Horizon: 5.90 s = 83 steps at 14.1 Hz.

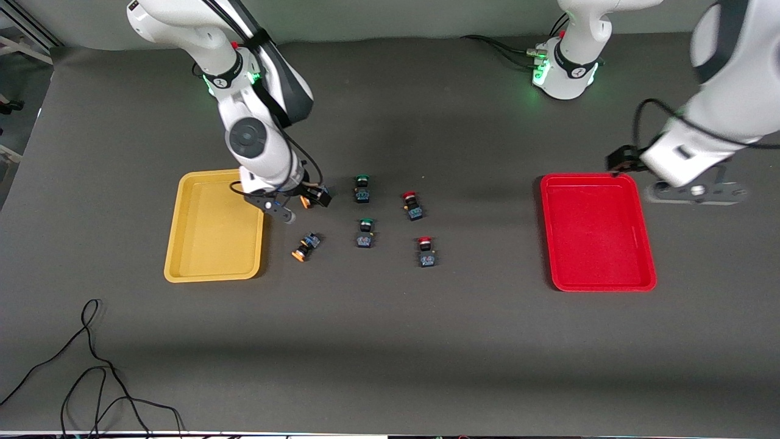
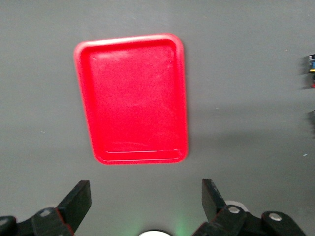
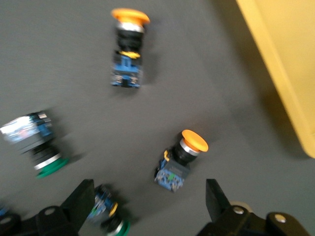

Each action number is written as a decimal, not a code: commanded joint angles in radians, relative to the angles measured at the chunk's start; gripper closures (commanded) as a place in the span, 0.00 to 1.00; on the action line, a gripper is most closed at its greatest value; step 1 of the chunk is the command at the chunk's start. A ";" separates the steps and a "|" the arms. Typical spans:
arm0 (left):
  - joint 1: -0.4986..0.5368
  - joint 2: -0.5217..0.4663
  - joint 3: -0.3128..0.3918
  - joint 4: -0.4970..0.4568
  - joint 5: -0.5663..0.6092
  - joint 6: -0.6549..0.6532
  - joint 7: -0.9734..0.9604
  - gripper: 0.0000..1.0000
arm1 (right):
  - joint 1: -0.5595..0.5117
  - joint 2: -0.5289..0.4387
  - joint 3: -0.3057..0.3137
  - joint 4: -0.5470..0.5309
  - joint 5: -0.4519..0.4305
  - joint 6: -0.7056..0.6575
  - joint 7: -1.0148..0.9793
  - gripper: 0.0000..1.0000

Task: Place red and yellow buttons in trays
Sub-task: 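Grasp the yellow button with the right gripper while the left gripper reaches a red button, then place the yellow button in the yellow tray while the left gripper grasps the red button, then lower the red button into the red tray while the right gripper grasps another yellow button, then carry the yellow button toward the yellow tray while the left gripper reaches another red button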

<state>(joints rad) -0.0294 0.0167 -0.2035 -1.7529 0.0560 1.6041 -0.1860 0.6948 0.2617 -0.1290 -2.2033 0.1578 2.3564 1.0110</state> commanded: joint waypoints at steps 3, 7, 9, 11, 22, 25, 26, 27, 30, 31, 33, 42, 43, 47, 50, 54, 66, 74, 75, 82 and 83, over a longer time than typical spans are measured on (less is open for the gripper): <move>-0.187 0.136 -0.007 0.032 -0.018 0.062 -0.196 0.00 | 0.019 0.112 -0.011 -0.013 0.086 0.050 0.046 0.00; -0.314 0.268 -0.046 0.033 -0.012 0.216 -0.491 0.00 | 0.017 0.149 -0.011 -0.012 0.127 0.052 0.034 0.07; -0.374 0.330 -0.048 0.023 -0.018 0.302 -0.588 0.00 | 0.017 0.148 -0.011 -0.012 0.128 0.049 0.032 0.37; -0.435 0.377 -0.048 -0.002 -0.016 0.382 -0.729 0.00 | 0.017 0.148 -0.011 -0.010 0.129 0.050 0.032 0.72; -0.561 0.637 -0.047 -0.013 0.002 0.748 -0.955 0.02 | -0.004 -0.104 -0.380 0.036 0.109 -0.370 -0.424 0.92; -0.561 0.637 -0.047 -0.025 0.002 0.746 -0.963 0.11 | -0.003 -0.090 -0.486 -0.062 0.091 -0.280 -0.587 0.92; -0.563 0.638 -0.047 -0.024 0.002 0.748 -0.963 0.16 | -0.004 -0.078 -0.504 -0.094 0.092 -0.229 -0.635 0.92; -0.563 0.644 -0.045 -0.023 0.005 0.749 -0.963 0.16 | -0.004 -0.067 -0.517 -0.125 0.091 -0.180 -0.664 0.92; -0.563 0.649 -0.045 -0.023 0.010 0.749 -0.963 0.17 | -0.006 -0.013 -0.518 -0.179 0.104 -0.066 -0.704 0.90; -0.563 0.649 -0.045 -0.023 0.018 0.751 -0.963 0.25 | -0.006 -0.006 -0.517 -0.185 0.106 -0.057 -0.706 0.90; -0.563 0.654 -0.045 -0.022 0.045 0.751 -0.963 0.51 | -0.008 0.007 -0.517 -0.185 0.108 -0.052 -0.707 0.76; -0.473 0.404 -0.040 -0.010 0.047 0.368 -0.939 0.94 | 0.008 -0.024 -0.506 -0.049 0.151 -0.129 -0.687 0.00; -0.443 0.353 -0.040 -0.011 0.047 0.293 -0.887 0.93 | 0.026 -0.018 -0.503 0.009 0.151 -0.175 -0.648 0.00; -0.232 0.151 -0.039 -0.054 0.048 0.111 -0.571 0.88 | 0.208 0.039 -0.501 0.223 0.149 -0.316 -0.329 0.00; -0.065 0.045 -0.040 -0.186 0.048 0.161 -0.355 0.87 | 0.357 0.143 -0.503 0.290 0.187 -0.287 -0.198 0.00; 0.104 0.057 -0.039 -0.408 0.048 0.471 -0.164 0.84 | 0.429 0.289 -0.503 0.292 0.273 -0.191 -0.184 0.00; 0.183 0.198 -0.039 -0.620 0.048 0.824 -0.129 0.00 | 0.330 0.447 -0.489 0.338 0.411 -0.065 -0.239 0.00; 0.143 0.098 -0.050 -0.160 0.034 0.219 -0.130 0.00 | 0.299 0.439 -0.488 0.346 0.434 -0.089 -0.302 1.00; 0.117 0.139 -0.050 -0.051 0.034 0.162 -0.135 0.00 | 0.290 0.430 -0.491 0.350 0.434 -0.110 -0.313 1.00; -0.163 0.494 -0.048 0.435 -0.002 0.109 -0.383 0.00 | 0.232 0.249 -0.733 0.344 0.416 -0.391 -0.637 1.00; -0.209 0.538 -0.047 0.463 0.001 0.125 -0.426 0.00 | 0.232 0.248 -0.773 0.326 0.416 -0.397 -0.710 1.00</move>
<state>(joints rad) -0.1397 0.4104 -0.2649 -1.4325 0.0534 1.7440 -0.5145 0.9195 0.5359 -0.8372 -1.8315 0.5652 1.9798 0.4382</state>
